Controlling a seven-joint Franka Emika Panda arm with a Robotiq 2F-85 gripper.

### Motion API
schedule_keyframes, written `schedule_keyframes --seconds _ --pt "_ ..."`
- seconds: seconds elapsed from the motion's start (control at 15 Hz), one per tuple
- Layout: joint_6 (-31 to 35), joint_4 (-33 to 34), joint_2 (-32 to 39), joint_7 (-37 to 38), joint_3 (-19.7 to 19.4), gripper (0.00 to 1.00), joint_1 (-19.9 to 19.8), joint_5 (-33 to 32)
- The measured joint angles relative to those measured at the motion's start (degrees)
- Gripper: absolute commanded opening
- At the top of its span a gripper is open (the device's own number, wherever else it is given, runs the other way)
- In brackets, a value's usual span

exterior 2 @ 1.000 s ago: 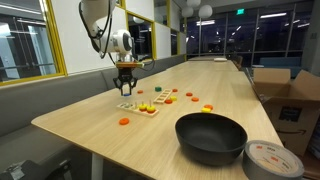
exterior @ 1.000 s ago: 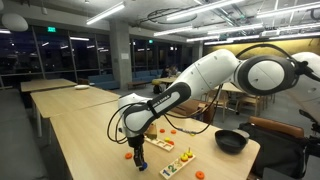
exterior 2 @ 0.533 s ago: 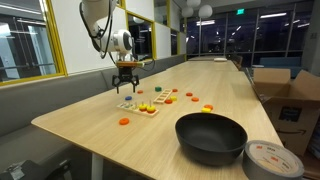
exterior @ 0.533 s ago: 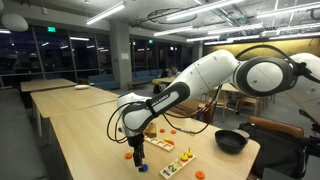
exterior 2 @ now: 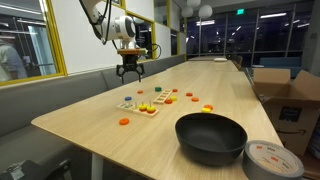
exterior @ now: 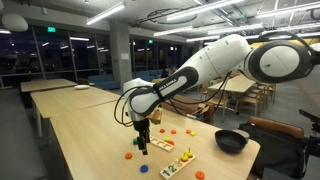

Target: Put the round blue block on the table

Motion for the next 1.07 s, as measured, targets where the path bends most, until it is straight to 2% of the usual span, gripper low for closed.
schedule_keyframes --seconds 0.6,1.07 --pt "-8.39 -22.97 -25.65 19.22 -3.62 1.00 -2.35 2.54" --pt "-8.96 -43.85 -46.00 26.25 -5.35 1.00 -5.82 7.84"
